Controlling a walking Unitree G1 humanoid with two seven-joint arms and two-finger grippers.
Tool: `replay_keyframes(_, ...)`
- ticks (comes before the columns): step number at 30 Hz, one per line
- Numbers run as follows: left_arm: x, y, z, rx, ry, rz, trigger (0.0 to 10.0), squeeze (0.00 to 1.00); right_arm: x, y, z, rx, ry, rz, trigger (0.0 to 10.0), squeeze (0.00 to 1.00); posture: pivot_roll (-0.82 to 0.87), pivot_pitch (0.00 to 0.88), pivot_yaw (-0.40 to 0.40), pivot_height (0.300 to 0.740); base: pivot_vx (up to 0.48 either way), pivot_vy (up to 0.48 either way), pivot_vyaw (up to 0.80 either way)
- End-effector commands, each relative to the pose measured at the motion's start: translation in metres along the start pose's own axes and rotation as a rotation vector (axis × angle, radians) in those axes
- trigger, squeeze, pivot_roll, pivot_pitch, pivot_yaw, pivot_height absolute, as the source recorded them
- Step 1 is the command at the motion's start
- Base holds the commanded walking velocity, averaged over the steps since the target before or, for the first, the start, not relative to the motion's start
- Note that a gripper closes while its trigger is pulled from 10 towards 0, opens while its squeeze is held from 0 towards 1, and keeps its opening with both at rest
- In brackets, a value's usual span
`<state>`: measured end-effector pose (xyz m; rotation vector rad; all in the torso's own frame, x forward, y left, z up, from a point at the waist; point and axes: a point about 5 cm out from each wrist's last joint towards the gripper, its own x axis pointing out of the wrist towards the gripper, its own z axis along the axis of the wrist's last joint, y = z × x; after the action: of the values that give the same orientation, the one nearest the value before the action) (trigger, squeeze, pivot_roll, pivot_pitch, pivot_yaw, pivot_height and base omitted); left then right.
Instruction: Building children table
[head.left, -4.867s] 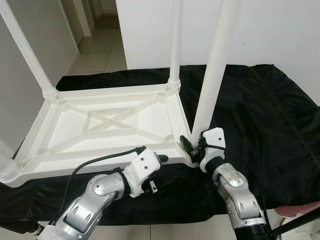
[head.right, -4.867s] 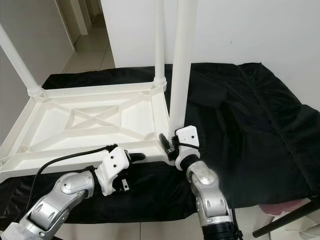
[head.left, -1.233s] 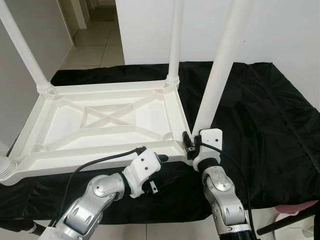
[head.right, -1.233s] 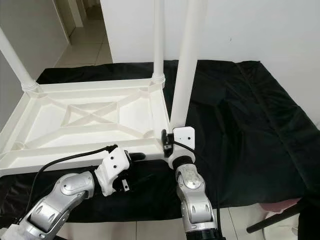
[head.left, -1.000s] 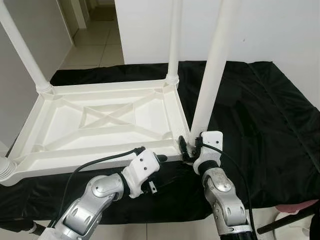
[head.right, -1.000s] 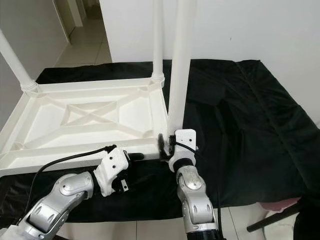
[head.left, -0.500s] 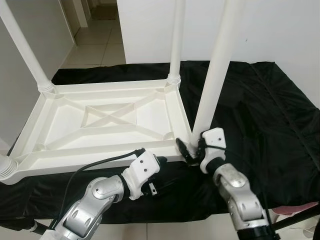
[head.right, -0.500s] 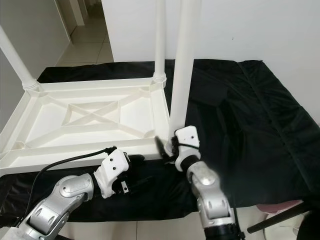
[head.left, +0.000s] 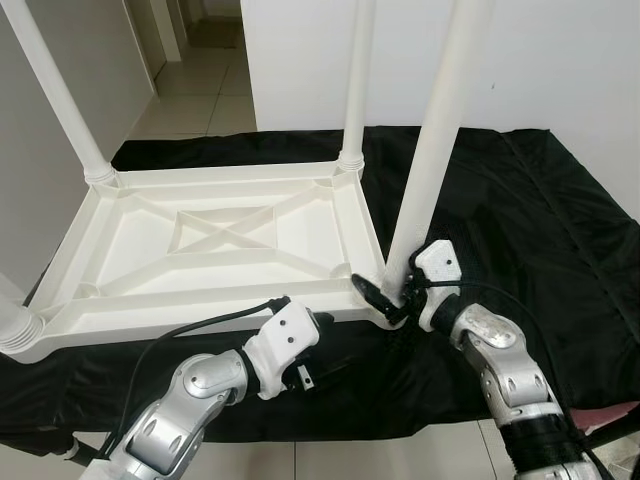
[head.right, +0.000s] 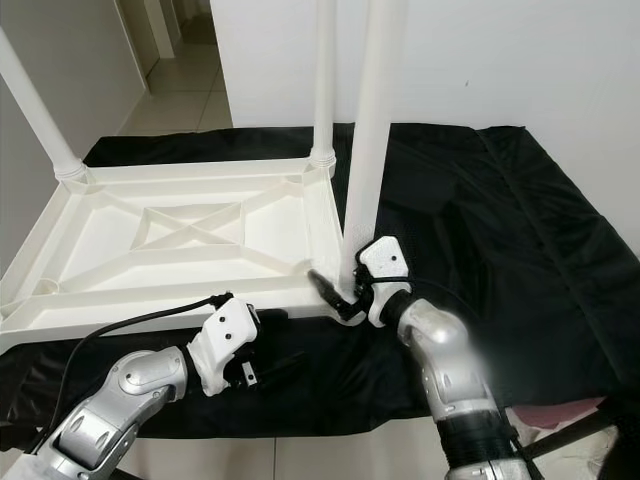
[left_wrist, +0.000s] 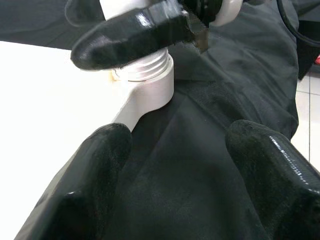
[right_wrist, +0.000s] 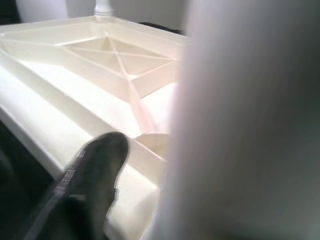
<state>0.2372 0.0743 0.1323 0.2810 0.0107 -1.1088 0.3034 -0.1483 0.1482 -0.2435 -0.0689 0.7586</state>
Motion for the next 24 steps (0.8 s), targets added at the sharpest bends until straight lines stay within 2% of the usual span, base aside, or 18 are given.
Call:
replay_keyframes(1, 0.001, -0.003, 0.000, 0.007, 0.010, -0.037, 10.0, 0.00, 0.003, 0.000, -0.002, -0.011, 0.009, 0.054, 0.0, 0.00, -0.02, 0.021, 0.054, 0.740, 0.000, 0.000, 0.00)
replay_keyframes(12, 0.002, -0.006, 0.000, 0.011, 0.012, -0.044, 10.0, 0.00, -0.001, 0.001, -0.014, 0.007, 0.057, 0.112, 0.0, 0.00, -0.02, 0.028, 0.053, 0.740, 0.000, 0.000, 0.00)
replay_keyframes(13, 0.002, -0.006, 0.000, 0.010, 0.012, -0.044, 10.0, 0.00, -0.002, 0.002, -0.016, 0.016, 0.060, 0.109, 2.9, 0.00, -0.02, 0.030, 0.053, 0.740, 0.000, 0.000, 0.00)
replay_keyframes(14, 0.002, -0.006, 0.000, 0.010, 0.012, -0.044, 10.0, 0.00, -0.002, 0.002, -0.016, 0.016, 0.060, 0.109, 2.9, 0.00, -0.02, 0.030, 0.053, 0.740, 0.000, 0.000, 0.00)
replay_keyframes(15, 0.001, -0.006, 0.000, 0.007, 0.011, -0.040, 10.0, 0.00, -0.003, 0.002, -0.018, 0.030, 0.061, 0.081, 10.0, 0.00, -0.02, 0.031, 0.053, 0.740, 0.000, 0.000, 0.00)
replay_keyframes(21, 0.000, -0.007, -0.001, 0.005, 0.015, -0.041, 10.0, 0.00, -0.002, 0.000, -0.022, 0.023, 0.095, 0.021, 10.0, 0.00, -0.02, 0.034, 0.054, 0.740, 0.000, 0.000, 0.00)
replay_keyframes(24, -0.001, -0.006, -0.001, 0.003, 0.018, -0.041, 10.0, 0.00, -0.003, 0.002, -0.025, 0.040, 0.108, -0.070, 10.0, 0.00, -0.02, 0.035, 0.057, 0.740, 0.000, 0.000, 0.00)
